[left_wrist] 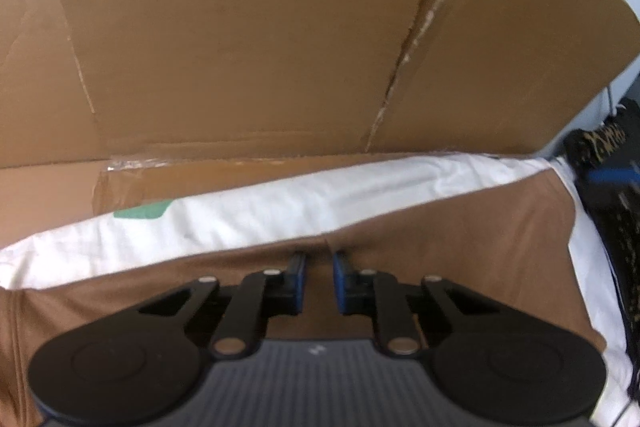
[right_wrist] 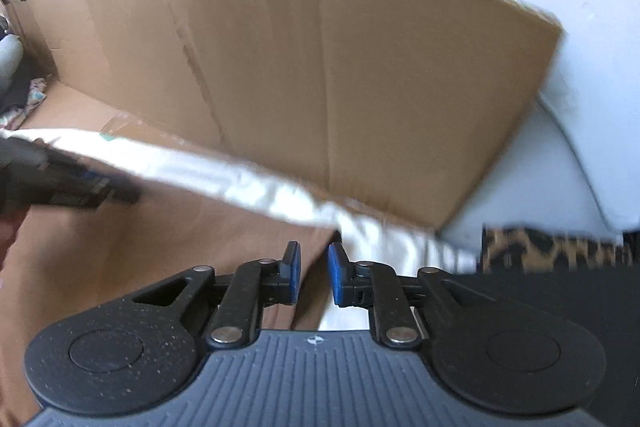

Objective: Fold clothes

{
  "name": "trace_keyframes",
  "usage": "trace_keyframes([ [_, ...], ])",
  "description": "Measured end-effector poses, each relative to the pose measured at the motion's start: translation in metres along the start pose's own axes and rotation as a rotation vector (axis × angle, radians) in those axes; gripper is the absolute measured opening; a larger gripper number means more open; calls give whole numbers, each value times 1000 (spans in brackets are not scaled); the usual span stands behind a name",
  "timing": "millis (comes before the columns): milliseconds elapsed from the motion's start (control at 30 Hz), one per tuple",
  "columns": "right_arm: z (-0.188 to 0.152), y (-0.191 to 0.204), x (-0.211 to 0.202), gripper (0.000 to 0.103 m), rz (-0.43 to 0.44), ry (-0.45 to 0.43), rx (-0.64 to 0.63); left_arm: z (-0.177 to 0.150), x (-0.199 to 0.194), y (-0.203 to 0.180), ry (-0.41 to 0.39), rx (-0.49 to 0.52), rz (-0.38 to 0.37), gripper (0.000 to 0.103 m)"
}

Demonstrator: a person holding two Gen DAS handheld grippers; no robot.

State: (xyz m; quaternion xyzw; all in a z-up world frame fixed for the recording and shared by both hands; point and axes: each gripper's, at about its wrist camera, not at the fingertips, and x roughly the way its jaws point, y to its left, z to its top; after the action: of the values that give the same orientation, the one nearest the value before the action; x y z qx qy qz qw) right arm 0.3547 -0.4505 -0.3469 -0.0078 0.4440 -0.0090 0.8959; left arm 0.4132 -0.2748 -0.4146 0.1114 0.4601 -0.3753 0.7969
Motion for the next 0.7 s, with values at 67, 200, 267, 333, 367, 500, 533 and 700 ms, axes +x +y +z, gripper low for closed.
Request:
trace_keyframes([
  [67,-16,1,-12,16,6,13,35,4,4,0,0,0,5,15],
  [200,-49,-1,-33,16,1,20,174,9,11,0,-4,-9,14,14],
  [267,-60,1,-37,16,16,24,229,11,9,-2,-8,-8,24,14],
  [333,-65,3,-39,19,30,36,237,13,7,-5,-13,-5,35,14],
  [367,-68,4,-40,31,36,43,240,14,4,-6,-26,-6,34,14],
  [500,-73,6,-41,42,47,81,286,23,-11,-8,-63,9,13,14],
  [533,-75,8,-38,42,49,95,286,24,-16,-8,-66,15,10,14],
  [700,-84,13,-15,40,40,168,320,22,-55,3,-88,17,-16,15],
])
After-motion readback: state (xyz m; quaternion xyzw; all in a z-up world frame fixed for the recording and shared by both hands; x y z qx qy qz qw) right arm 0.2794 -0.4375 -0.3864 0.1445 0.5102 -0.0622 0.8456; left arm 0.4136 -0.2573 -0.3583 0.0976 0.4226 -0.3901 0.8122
